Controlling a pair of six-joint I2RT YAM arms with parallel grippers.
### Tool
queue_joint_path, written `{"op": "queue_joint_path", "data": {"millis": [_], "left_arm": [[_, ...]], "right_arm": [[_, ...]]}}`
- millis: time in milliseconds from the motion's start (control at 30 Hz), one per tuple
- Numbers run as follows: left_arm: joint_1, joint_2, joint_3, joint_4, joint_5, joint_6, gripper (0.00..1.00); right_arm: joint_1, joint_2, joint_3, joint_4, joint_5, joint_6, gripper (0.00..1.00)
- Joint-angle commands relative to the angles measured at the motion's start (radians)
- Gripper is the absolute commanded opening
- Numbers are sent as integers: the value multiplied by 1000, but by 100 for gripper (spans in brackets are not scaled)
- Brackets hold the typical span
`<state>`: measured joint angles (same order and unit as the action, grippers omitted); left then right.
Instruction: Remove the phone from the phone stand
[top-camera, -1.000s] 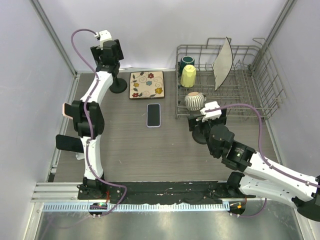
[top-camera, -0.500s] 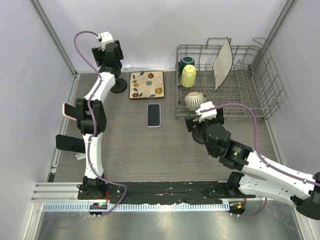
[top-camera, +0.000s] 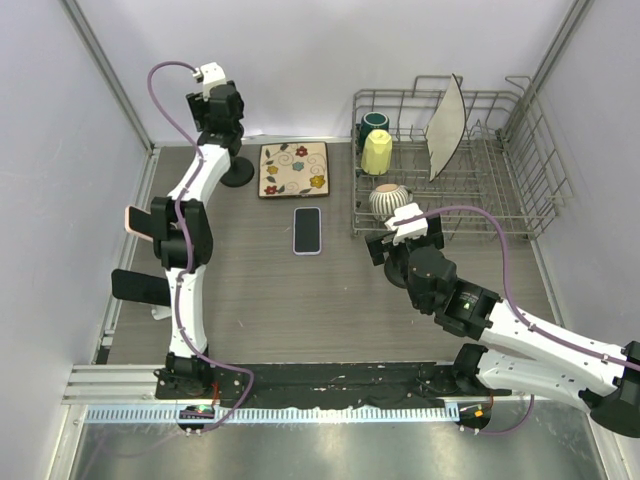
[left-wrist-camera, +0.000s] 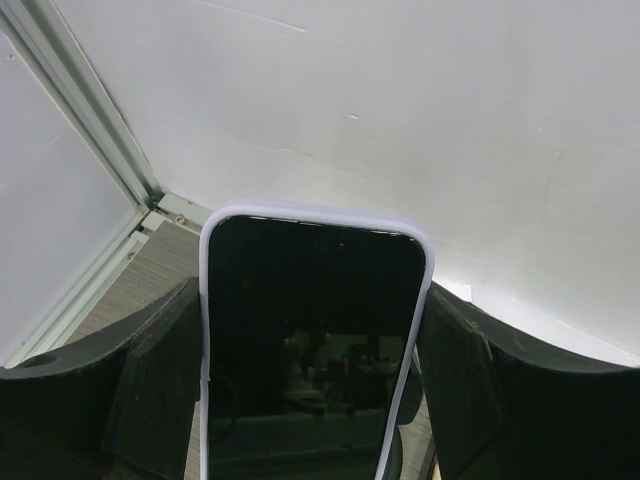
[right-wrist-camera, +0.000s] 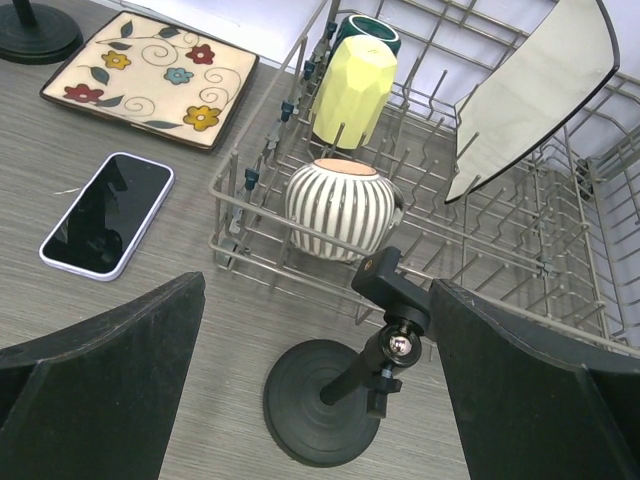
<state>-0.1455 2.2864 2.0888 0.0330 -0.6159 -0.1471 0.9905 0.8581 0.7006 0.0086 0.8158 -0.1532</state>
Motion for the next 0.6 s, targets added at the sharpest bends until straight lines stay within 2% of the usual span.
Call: {"op": "queue_joint_path", "data": {"millis": [0, 67, 167, 400, 567], "left_arm": [[3, -70, -45, 47, 41, -22, 52], [3, -112, -67, 48, 54, -23, 40], [-2, -166, -119, 51, 77, -22, 29], [-17, -394, -326, 35, 171, -31, 19], [-25, -550, -516, -10, 316, -57, 13]], "right_arm": [[-3, 1, 2, 48, -6, -3, 100], [-1, -1, 4, 45, -9, 1, 99], [-1, -7, 4, 42, -18, 9, 99], [-1, -31, 11, 14, -52, 33, 99], [-1, -53, 22, 2, -96, 52, 99]]}}
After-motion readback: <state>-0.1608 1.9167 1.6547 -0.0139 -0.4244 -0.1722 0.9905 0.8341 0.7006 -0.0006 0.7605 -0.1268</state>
